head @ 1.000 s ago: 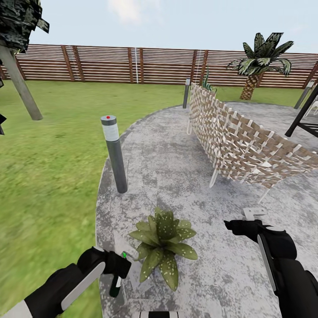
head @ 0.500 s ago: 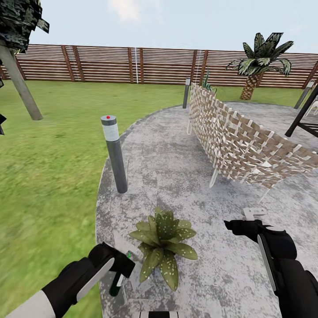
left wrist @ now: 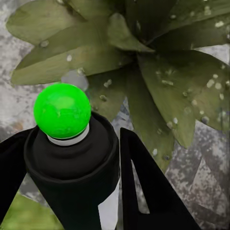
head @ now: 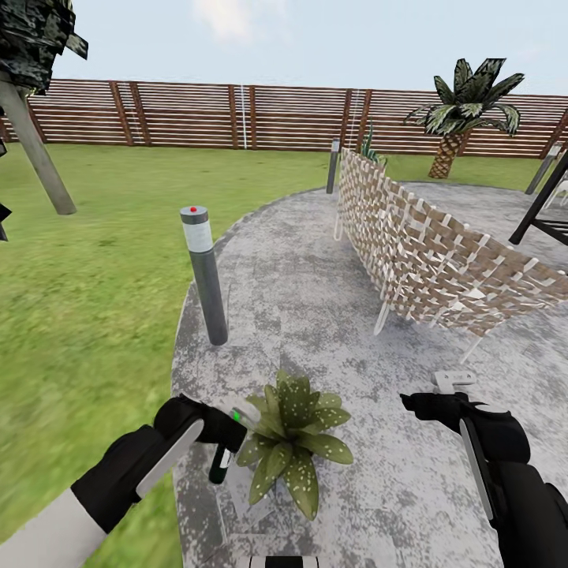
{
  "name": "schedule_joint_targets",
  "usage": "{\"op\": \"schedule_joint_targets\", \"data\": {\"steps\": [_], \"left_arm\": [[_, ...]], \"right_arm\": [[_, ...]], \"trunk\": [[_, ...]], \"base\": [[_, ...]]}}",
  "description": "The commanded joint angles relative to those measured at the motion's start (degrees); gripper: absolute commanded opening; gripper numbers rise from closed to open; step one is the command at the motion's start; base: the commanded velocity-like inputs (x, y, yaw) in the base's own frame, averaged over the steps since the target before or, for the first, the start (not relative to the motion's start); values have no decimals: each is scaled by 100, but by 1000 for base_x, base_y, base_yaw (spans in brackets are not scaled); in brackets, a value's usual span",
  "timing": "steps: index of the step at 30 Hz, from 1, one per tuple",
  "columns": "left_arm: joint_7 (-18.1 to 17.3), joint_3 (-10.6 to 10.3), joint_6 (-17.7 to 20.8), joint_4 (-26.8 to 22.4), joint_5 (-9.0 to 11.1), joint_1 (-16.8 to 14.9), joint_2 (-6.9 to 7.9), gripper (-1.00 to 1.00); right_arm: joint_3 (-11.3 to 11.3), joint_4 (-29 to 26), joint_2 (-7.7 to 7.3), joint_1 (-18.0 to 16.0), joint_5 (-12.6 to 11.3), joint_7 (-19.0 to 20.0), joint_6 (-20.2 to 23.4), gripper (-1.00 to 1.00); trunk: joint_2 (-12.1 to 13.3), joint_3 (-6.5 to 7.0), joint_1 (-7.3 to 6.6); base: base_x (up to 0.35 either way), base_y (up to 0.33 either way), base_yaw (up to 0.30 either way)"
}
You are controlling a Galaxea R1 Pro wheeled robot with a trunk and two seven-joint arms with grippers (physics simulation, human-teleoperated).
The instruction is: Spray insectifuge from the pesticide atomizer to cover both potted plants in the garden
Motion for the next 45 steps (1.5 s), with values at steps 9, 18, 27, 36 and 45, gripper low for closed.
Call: {"op": "schedule_joint_targets", "data": {"steps": [9,18,27,36,45], "left_arm": [[-44,-62,14,397,276,-477,-338,-100],[-40,-8,14,168,309,-36,156,-100],[-57,2,14,137,331,106,255,-100],[-43,-34,14,10,309,105,158,-100],[24,-37,14,78,260,247,-97,-100]], "right_arm": [[-3,-7,-3,-4,59,56,21,100],[-3,-8,0,-4,59,56,21,100],[-3,-4,0,-4,59,56,21,100],[-3,-4,0,-4,59,56,21,100],[-3,-3,-2,0,59,50,15,100]], "trunk": [[-2,-5,-1],[-2,-5,-1],[-2,-5,-1],[-2,-5,-1],[-2,-5,-1]], "base": [[0,0,0],[0,0,0],[-56,0,0],[-3,0,0],[-62,23,0]]}}
